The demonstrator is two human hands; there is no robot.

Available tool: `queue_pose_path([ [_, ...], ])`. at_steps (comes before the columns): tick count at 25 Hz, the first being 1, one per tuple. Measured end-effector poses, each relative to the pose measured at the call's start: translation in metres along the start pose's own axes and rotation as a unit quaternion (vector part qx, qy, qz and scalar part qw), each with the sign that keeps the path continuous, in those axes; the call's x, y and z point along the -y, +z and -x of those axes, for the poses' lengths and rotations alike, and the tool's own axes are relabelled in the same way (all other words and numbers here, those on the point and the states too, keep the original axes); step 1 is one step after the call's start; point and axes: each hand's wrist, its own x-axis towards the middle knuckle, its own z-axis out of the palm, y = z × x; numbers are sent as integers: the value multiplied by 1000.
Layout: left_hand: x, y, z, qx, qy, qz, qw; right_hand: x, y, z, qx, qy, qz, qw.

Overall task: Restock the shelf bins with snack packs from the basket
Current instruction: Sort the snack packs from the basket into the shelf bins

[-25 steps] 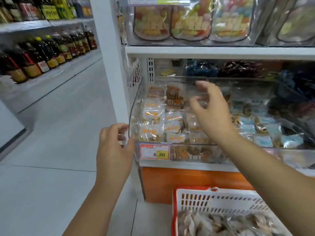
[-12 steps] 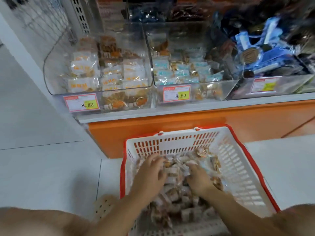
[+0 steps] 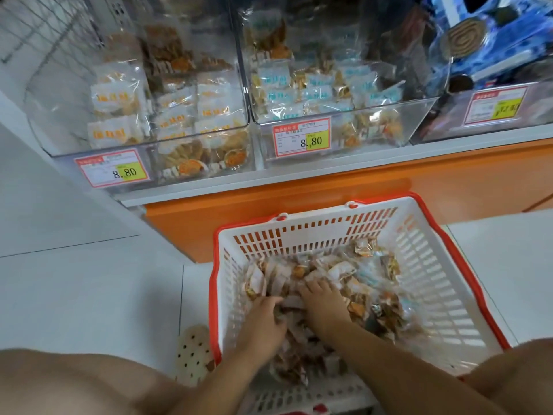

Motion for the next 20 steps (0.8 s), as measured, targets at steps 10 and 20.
queue_pose_path([
  [10, -27, -13, -20, 67, -141, 468, 870, -30, -61, 41, 100, 65, -836, 536],
  [20, -44, -17, -9, 42, -68, 497, 864, -25, -56, 51, -5, 68, -804, 591],
])
